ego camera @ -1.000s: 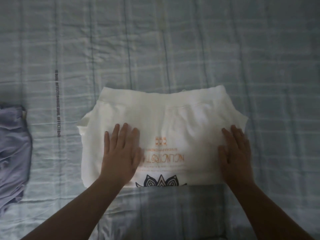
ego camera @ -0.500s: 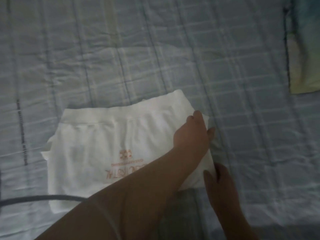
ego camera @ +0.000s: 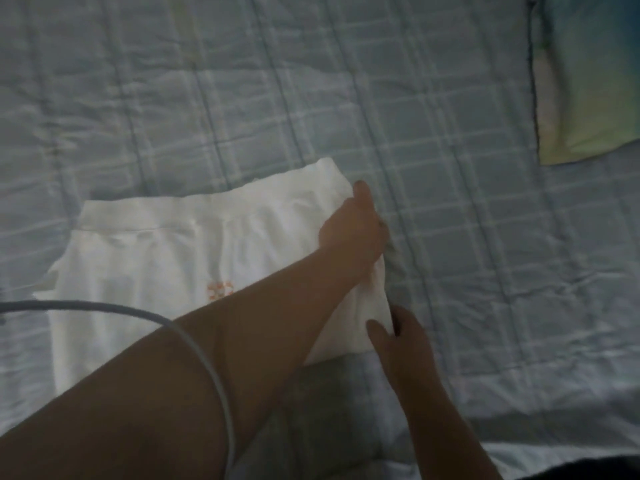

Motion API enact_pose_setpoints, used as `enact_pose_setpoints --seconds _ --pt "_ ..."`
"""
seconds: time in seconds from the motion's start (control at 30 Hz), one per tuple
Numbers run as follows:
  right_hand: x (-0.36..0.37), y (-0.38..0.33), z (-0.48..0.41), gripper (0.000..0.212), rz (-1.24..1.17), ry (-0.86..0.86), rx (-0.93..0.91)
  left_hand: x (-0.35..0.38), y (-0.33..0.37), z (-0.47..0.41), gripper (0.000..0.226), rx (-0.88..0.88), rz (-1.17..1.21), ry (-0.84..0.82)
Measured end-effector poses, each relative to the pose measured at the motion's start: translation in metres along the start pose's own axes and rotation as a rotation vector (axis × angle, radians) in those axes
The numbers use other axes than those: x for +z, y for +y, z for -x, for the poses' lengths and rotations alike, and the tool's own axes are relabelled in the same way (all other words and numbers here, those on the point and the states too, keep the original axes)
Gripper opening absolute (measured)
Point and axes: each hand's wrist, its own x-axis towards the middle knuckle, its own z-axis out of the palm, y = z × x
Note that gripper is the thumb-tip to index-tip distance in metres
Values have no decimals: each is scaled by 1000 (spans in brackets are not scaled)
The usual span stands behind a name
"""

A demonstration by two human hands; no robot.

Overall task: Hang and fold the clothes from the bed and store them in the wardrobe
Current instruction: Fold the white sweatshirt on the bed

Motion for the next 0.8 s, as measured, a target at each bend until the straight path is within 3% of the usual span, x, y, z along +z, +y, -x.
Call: enact_pose_setpoints --seconds 0.13,0.33,0.5,0.8 --pt "11 -17 25 18 -59 52 -54 -40 -23 26 41 84 238 68" --pt "56 -55 92 40 0 96 -324 -117 -107 69 37 33 702 91" --pt "130 -89 142 38 108 47 -531 -181 -208 100 36 76 634 84" --pt "285 -117 202 50 383 -127 -718 -250 -352 154 39 -115 403 102"
